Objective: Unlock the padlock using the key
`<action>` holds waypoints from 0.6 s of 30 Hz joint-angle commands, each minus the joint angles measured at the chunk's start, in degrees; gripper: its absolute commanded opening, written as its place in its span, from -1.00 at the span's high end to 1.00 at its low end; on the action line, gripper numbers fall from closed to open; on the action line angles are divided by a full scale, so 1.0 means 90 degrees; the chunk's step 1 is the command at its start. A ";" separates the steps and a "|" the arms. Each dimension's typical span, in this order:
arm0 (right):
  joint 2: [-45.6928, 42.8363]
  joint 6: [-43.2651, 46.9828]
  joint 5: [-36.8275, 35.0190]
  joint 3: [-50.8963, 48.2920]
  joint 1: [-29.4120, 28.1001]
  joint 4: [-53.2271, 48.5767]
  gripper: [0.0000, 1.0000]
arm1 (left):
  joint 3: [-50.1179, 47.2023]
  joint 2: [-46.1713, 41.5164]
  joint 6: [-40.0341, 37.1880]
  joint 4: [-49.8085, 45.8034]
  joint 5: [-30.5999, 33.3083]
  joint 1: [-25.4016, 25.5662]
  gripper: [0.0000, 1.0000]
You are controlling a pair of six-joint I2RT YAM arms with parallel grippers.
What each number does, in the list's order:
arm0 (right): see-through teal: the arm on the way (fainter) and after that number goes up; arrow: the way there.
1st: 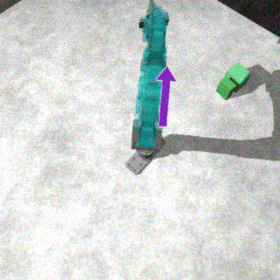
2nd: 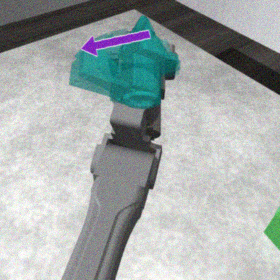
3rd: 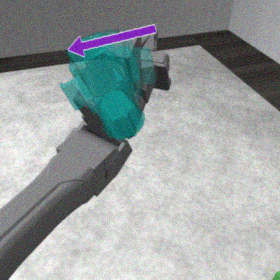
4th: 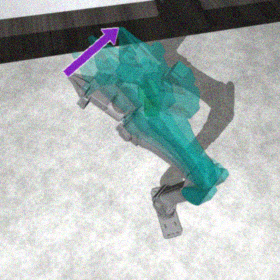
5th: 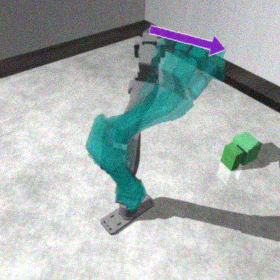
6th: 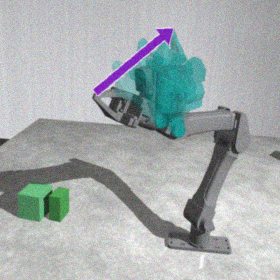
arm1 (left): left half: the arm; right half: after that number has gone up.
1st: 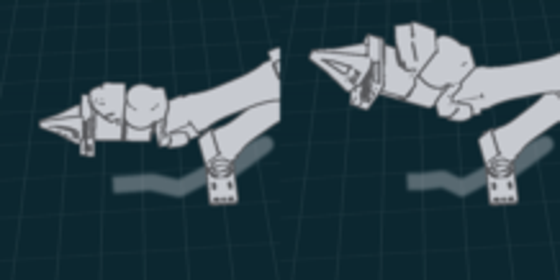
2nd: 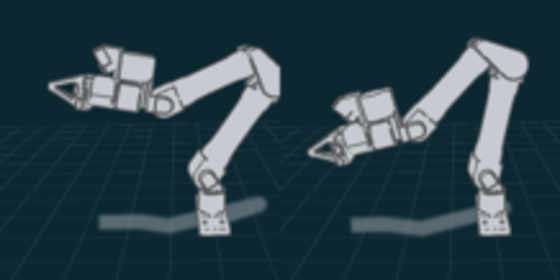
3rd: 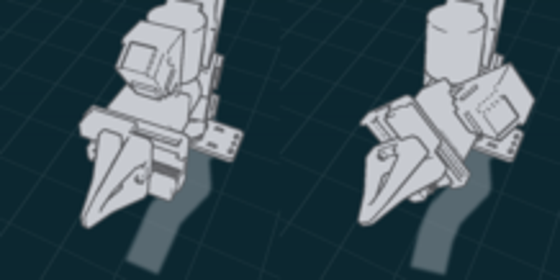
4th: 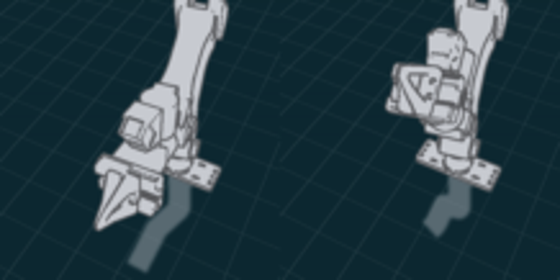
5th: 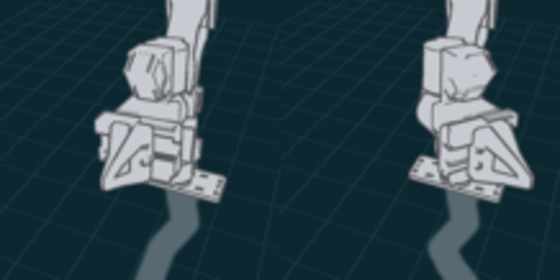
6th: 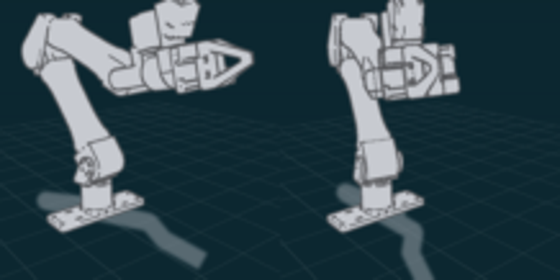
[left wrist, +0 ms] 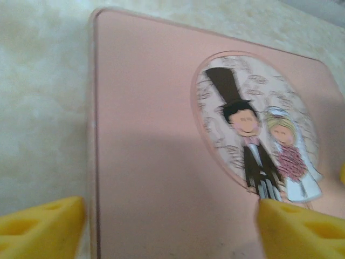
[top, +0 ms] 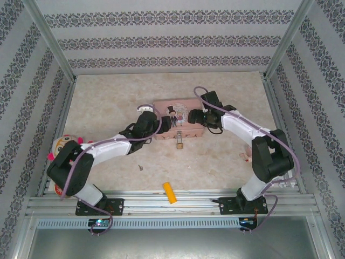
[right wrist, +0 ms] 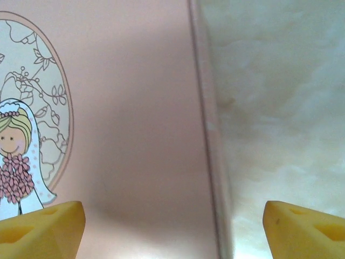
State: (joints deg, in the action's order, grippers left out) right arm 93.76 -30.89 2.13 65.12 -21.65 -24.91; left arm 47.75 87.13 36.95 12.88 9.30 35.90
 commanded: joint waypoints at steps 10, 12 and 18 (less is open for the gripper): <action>-0.1671 0.0145 -0.1466 -0.0344 -0.0932 -0.1051 -0.62 | -0.0537 -0.1723 0.0056 -0.1098 0.0482 -0.0817 -0.98; -0.1860 -0.0024 -0.1636 -0.0436 -0.1410 -0.1151 -0.59 | -0.0637 -0.1924 0.0260 -0.1336 0.0247 -0.1218 -0.98; -0.1834 -0.0570 -0.1889 -0.0423 -0.3025 -0.1363 -0.44 | -0.0900 -0.2287 0.0426 -0.1686 -0.0303 -0.2309 -0.98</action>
State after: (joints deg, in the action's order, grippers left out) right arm 76.95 -32.75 -12.03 61.63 -45.10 -34.44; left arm 40.51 68.25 39.31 1.69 9.21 17.43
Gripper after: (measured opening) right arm 0.730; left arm 0.992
